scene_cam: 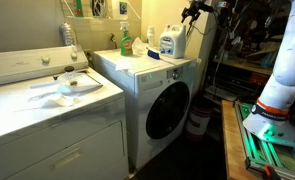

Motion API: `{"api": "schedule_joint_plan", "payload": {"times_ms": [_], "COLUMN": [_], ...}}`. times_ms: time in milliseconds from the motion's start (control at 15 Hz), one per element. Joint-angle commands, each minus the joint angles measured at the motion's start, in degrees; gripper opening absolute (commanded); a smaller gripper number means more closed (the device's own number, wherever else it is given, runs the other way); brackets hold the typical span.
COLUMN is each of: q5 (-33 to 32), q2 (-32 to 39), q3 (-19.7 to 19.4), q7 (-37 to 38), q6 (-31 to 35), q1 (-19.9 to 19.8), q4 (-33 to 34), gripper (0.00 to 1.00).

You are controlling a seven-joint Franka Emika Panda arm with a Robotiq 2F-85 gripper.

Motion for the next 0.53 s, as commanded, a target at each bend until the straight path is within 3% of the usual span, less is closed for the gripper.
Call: {"api": "schedule_joint_plan", "payload": {"times_ms": [0, 67, 467], "q5": [2.13, 2.15, 1.77], "q2": [1.55, 1.72, 2.32], "q3": [1.45, 1.60, 2.30], "q7": [-1.79, -1.75, -1.90], "q6": [-1.69, -1.99, -2.31], "q1": [-1.80, -1.92, -2.30], "q4": [2.03, 2.26, 2.84], "gripper": [0.65, 0.68, 0.60]}}
